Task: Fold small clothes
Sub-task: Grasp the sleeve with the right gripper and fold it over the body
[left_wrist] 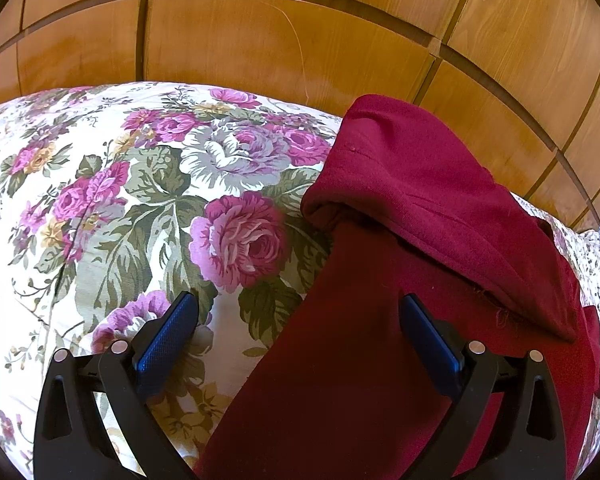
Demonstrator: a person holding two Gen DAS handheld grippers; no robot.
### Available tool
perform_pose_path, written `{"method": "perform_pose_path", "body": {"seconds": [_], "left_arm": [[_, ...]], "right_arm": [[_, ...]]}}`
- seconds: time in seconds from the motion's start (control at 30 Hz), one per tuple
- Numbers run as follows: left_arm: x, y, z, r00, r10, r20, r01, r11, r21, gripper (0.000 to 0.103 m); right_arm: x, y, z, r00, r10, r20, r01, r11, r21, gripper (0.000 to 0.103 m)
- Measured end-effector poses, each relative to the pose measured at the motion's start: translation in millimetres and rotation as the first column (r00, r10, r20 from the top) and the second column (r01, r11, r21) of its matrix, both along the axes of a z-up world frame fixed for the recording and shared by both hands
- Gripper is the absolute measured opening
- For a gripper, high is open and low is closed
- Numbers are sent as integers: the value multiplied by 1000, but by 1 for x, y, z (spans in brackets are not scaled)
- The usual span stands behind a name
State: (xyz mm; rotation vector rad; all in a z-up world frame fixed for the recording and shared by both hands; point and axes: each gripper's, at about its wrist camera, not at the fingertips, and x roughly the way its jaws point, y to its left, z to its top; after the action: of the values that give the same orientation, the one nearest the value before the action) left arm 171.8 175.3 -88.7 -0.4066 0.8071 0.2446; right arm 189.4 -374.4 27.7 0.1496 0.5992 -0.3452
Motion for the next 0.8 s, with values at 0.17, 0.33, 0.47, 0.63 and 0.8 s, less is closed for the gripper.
{"method": "perform_pose_path", "body": {"seconds": [0.17,0.33,0.47,0.63,0.8], "left_arm": [[-1,1,0,1000,2,3,-2,1000,-3,99],[-2,1,0,1000,8,14,-8,1000,-9,99],[0,0,-1,1000,8,11,-9,1000,1,99],[0,0,-1,1000,8,12,-8,1000,0,99],[0,0,-1,1000,8,7,-8,1000,1,99]], "right_arm": [[12,66,14,986,161,34,-161,987,-7,8],[22,137,11,948,314,42,-315,949,2,8],[21,199,-10,891,453,8,-452,891,-47,12],[8,231,-45,848,527,-51,-529,839,-129,79],[-18,200,-43,935,350,62,-338,929,-152,101]]}}
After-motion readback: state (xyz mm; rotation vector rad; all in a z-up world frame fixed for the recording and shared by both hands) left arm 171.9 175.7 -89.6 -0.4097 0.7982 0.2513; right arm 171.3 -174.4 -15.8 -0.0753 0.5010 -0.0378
